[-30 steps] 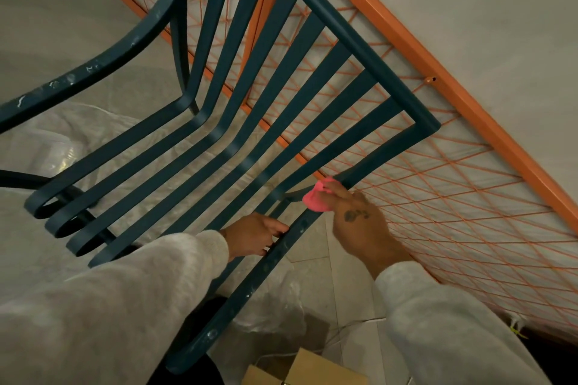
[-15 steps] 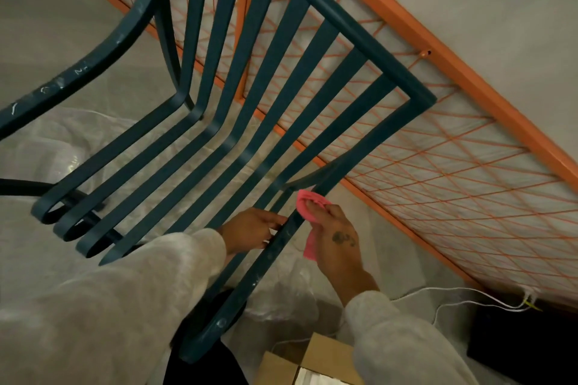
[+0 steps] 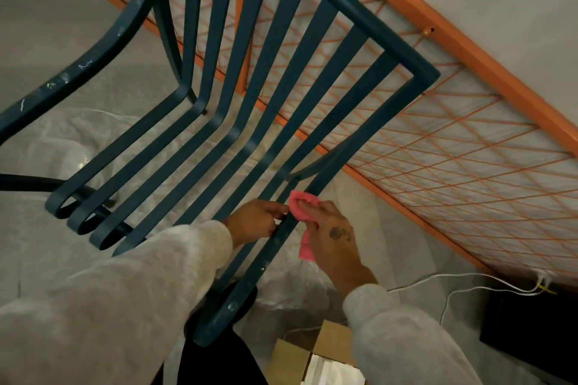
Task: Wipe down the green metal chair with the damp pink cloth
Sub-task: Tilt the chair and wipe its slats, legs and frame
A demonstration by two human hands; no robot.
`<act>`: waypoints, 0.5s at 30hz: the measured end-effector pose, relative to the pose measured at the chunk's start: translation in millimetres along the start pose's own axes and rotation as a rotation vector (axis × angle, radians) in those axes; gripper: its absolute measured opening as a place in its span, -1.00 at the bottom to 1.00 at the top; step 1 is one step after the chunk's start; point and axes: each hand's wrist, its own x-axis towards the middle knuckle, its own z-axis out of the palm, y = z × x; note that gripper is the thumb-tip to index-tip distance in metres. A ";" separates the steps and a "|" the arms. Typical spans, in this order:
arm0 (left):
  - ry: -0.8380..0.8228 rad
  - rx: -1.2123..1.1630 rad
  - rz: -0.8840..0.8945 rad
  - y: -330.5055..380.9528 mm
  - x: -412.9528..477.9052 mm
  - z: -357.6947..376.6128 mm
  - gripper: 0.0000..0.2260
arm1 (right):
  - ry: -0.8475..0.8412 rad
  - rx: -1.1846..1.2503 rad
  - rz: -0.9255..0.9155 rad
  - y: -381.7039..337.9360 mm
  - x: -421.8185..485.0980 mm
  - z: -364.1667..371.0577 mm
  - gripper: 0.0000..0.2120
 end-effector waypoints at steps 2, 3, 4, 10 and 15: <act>-0.003 0.013 0.010 -2.2 -3.0 0.8 -0.44 | -0.055 -0.021 -0.018 -0.4 -6.0 -4.3 -0.56; -0.007 0.008 0.009 -3.9 -3.7 1.3 -0.44 | -0.061 -0.015 -0.017 0.1 -3.6 -10.4 -0.54; -0.011 0.002 0.005 -5.4 -5.4 1.4 -0.45 | -0.042 -0.012 -0.024 0.3 0.6 -16.2 -0.54; -0.031 0.004 0.006 -19.8 -8.7 1.2 -0.48 | 0.058 -0.022 0.080 -3.3 5.1 -5.2 -0.60; -0.011 -0.026 0.005 -25.5 -15.0 5.8 -0.52 | -0.084 0.064 -0.015 -4.3 -12.6 -1.7 -0.48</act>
